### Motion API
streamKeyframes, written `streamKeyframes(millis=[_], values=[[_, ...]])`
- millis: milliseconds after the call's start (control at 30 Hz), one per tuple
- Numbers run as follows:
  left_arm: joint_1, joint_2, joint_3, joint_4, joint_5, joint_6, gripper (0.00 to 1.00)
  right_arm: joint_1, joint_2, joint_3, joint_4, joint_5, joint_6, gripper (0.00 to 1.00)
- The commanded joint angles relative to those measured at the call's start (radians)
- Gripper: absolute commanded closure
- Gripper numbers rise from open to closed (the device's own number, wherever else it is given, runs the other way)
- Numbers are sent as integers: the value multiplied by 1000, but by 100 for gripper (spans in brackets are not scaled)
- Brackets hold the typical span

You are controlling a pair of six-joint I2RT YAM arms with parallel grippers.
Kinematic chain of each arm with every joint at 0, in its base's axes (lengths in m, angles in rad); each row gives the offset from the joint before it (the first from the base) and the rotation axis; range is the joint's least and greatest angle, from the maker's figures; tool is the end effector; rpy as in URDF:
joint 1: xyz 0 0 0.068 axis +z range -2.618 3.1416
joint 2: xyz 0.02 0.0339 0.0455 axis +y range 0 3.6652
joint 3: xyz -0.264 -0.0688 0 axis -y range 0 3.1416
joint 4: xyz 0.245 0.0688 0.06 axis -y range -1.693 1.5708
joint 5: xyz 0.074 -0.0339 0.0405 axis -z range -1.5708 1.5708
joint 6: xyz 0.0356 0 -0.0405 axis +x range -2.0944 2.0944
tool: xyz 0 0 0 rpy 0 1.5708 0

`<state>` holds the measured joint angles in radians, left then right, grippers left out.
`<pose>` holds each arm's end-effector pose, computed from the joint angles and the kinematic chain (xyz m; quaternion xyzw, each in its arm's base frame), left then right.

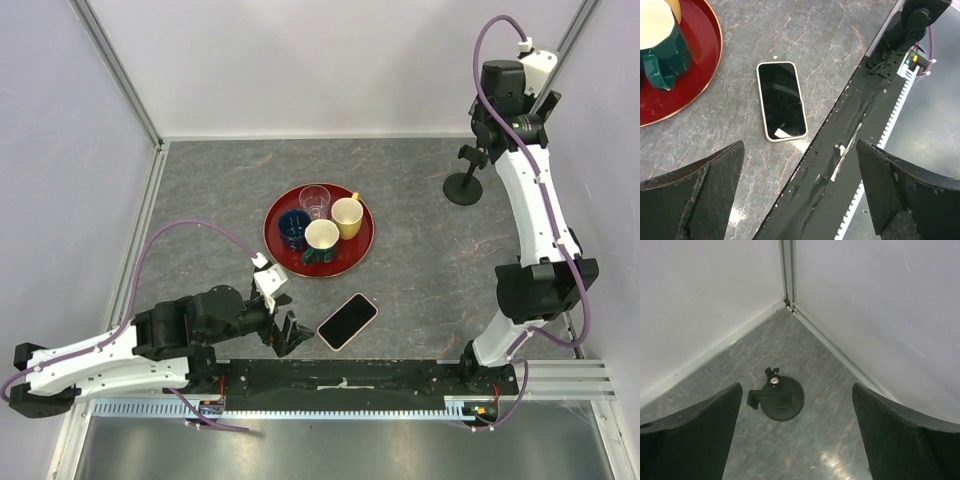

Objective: Place the phone on the phone stand

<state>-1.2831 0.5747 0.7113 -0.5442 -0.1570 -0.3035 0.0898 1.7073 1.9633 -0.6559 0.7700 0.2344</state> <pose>0.0431 -0.1261 0.3065 0.3539 0.7553 -0.3443 0.4309 0.3702 0.0084 0.4564 0.2628 0.7554 -0.2263 0.5559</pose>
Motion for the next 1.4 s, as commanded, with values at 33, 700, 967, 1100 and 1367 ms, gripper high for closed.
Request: streamKeyframes(millis=[33,700,967,1100,1367], values=[[-7,27,20,9,-70,34,0,18,98,92,-221,86,462,2],[-7,83,22,-25,-210,9,0,-5,333,91,-197,-49,257,2],[-5,79,22,-28,-223,4,0,-25,374,71,-82,-152,169,2],[-7,85,20,-28,-225,1,0,-28,367,25,-56,-167,192,2],[-5,99,19,-26,-217,0,0,-33,310,-49,44,-293,122,11]])
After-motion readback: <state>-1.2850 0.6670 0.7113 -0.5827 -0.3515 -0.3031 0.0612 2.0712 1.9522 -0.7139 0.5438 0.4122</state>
